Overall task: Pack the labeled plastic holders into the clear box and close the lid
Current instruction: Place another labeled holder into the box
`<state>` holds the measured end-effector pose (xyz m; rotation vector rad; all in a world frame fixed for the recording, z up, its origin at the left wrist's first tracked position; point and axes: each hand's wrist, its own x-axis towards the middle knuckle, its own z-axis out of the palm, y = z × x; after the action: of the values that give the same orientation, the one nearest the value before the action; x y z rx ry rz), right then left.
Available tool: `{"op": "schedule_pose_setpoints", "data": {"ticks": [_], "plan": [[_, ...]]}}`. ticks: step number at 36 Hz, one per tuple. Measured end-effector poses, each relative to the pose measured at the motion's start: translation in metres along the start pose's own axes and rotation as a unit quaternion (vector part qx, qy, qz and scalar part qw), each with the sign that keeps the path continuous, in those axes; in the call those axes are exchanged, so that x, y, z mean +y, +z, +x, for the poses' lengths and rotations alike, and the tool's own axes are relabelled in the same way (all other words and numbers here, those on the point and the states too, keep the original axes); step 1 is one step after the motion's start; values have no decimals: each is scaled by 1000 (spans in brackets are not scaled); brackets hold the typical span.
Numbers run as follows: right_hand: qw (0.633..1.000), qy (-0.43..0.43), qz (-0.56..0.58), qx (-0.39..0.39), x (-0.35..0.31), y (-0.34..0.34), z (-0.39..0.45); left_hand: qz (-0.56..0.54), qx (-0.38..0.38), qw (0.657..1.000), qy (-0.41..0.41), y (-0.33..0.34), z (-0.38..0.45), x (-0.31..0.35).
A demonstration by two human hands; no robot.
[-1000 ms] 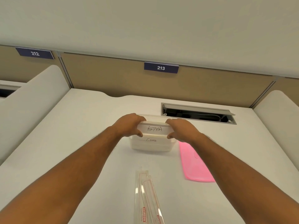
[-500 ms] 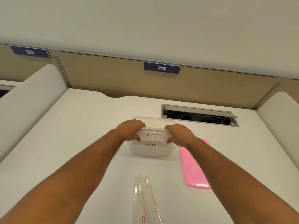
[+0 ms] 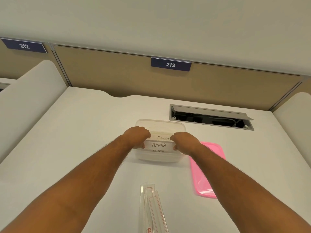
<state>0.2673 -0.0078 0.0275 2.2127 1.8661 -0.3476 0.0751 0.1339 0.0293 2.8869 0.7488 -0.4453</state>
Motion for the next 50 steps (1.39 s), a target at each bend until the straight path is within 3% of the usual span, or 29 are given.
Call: {"op": "schedule_pose_setpoints", "data": {"ticks": [5,29,40,46,50], "plan": [[999,12,-44,-19,-4,1,3,8,-2,1000,-3,5,5,4],[998,13,-43,-36,-3,14,11,61,-46,997,11,15,17,6],[999,10,-31,-19,-3,9,3,32,-12,999,9,17,12,2],[999,0,-11,53,-11,6,-5,7,33,999,15,17,2,5],[995,-6,-7,104,-20,4,-13,-23,103,994,36,17,-12,12]]}}
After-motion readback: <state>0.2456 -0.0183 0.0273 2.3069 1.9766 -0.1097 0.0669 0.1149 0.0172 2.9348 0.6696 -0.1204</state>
